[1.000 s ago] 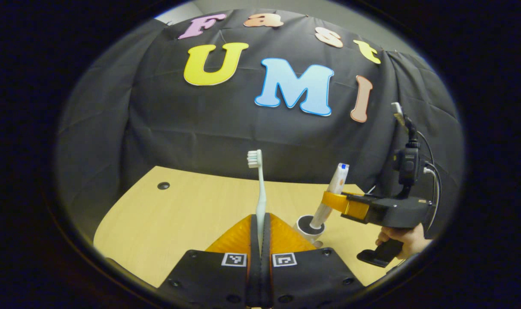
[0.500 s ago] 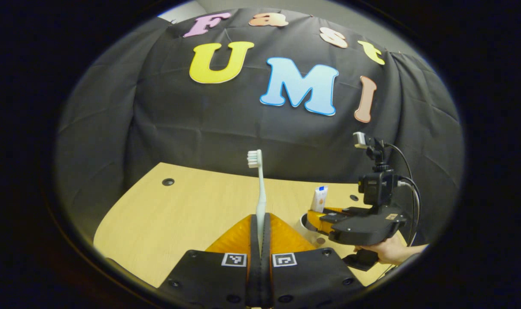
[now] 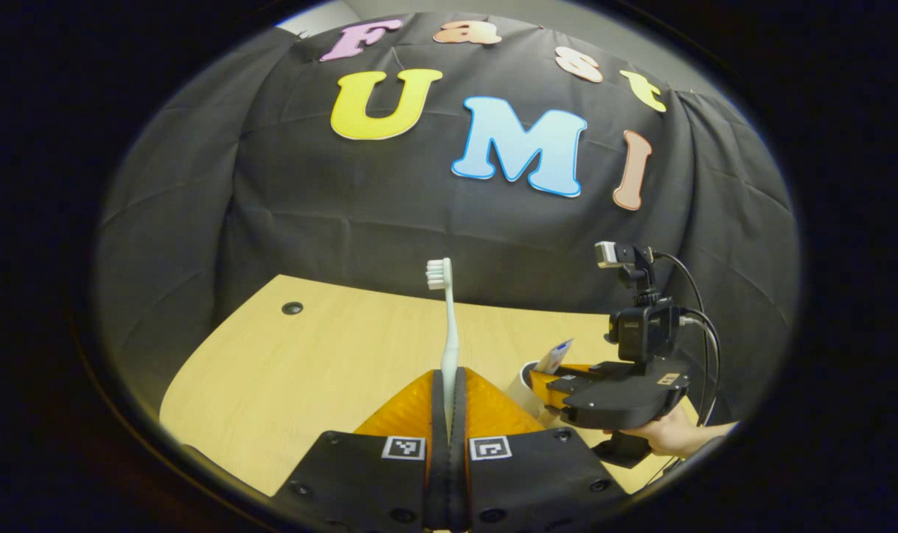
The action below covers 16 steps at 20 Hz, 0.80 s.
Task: Put the toothbrush and toothpaste on the desktop into the cup, then pick up the cup and place it on the coaster on the desktop.
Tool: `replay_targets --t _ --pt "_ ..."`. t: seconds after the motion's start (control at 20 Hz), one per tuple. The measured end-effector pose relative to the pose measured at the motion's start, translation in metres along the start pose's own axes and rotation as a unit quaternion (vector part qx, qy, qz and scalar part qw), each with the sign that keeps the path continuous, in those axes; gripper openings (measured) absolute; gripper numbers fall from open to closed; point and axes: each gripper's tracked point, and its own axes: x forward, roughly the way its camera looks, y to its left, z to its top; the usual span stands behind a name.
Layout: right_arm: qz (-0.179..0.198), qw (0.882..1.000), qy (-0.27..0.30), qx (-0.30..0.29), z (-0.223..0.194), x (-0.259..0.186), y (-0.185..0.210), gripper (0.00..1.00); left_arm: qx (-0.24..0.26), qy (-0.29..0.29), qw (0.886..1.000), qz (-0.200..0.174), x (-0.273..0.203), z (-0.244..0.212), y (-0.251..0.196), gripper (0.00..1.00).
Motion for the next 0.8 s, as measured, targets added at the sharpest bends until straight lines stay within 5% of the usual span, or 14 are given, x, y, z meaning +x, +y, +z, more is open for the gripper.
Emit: replay_targets --t 0.25,0.3,0.35,0.5,0.8 --pt "-0.007 1.0 -0.016 -0.003 0.01 -0.014 -0.003 0.47 0.002 -0.001 1.0 -0.006 0.001 -0.002 -0.005 0.08" --pt "-0.008 1.0 -0.02 -0.001 0.013 -0.019 -0.004 0.58 0.003 0.0 1.0 -0.01 0.001 -0.002 -0.006 0.08" --pt "-0.006 1.0 -0.029 -0.001 0.019 -0.025 -0.004 0.55 0.005 0.0 1.0 -0.012 0.001 -0.002 -0.006 0.08" --pt "-0.016 0.998 -0.058 0.007 0.036 -0.048 -0.009 0.69 0.006 -0.003 1.0 -0.024 0.003 0.0 -0.011 0.07" --pt "-0.038 0.991 -0.115 0.056 0.064 -0.116 -0.026 0.69 0.021 -0.024 0.998 -0.053 0.021 0.012 -0.026 0.08"
